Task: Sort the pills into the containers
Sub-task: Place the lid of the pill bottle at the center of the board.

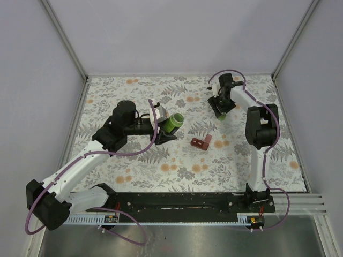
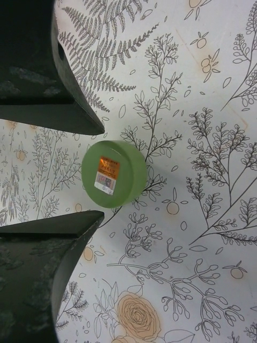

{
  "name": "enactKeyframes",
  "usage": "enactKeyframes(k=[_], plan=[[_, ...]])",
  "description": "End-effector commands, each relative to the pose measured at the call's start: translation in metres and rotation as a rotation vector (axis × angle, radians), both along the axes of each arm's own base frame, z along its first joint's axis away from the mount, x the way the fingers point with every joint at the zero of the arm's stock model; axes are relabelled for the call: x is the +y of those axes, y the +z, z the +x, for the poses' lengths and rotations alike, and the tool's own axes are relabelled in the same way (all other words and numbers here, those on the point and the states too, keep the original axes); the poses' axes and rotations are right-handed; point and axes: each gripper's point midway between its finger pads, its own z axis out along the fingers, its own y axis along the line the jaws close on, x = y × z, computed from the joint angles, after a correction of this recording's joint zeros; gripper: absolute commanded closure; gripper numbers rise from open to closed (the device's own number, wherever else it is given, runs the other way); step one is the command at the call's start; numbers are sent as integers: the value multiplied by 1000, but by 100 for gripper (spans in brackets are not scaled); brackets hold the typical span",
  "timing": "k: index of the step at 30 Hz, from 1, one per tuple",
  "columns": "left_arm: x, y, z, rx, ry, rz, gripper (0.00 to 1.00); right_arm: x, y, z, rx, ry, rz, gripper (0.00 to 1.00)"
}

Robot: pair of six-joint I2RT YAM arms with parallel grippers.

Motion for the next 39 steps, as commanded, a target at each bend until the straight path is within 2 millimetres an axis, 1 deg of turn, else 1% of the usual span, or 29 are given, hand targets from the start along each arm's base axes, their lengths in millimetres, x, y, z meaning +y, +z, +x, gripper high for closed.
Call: enactKeyframes(k=[1, 5, 8, 9, 12, 13, 14, 15, 16, 18, 21, 24, 25, 27, 29, 31, 34, 39], plan=[[-3, 20, 2, -59, -14, -42, 100, 0, 10, 11, -27, 2, -9, 32], [-2, 20, 2, -60, -14, -38, 100, 0, 10, 11, -23, 3, -9, 33], [-2, 19, 3, -59, -9, -35, 100, 0, 18, 10, -37, 0, -4, 33], [-2, 19, 4, -61, -6, -36, 100, 0, 24, 10, -50, -5, 2, 33], [-1, 15, 4, -56, -1, -26, 100, 4, 49, 9, -106, -13, 37, 33], [-1, 15, 5, -57, 1, -23, 100, 7, 57, 5, -120, -12, 57, 32], [0, 13, 5, -56, 4, -17, 100, 11, 71, 5, -150, -12, 84, 32], [0, 11, 6, -60, 6, -11, 100, 13, 77, -1, -158, -12, 105, 31], [1, 11, 7, -68, 9, -5, 100, 17, 87, -6, -171, -10, 133, 29], [3, 5, 9, -71, 20, 18, 100, 22, 101, -19, -182, 2, 183, 26], [4, -4, 10, -77, 16, 47, 100, 35, 112, -47, -174, 61, 267, 23], [5, -11, 10, -73, 14, 66, 100, 45, 114, -76, -150, 121, 343, 21], [5, -12, 11, -77, 15, 70, 100, 49, 112, -85, -134, 144, 368, 21], [5, -18, 14, -72, 17, 86, 100, 55, 112, -99, -116, 170, 406, 22], [5, -22, 14, -64, 12, 99, 100, 58, 105, -109, -83, 194, 426, 24], [5, -27, 15, -59, 9, 111, 100, 59, 96, -115, -41, 210, 430, 27], [4, -29, 16, -57, 11, 110, 100, 60, 83, -117, 34, 244, 420, 33], [2, -29, 16, -45, 9, 104, 100, 59, 62, -114, 153, 253, 380, 35]])
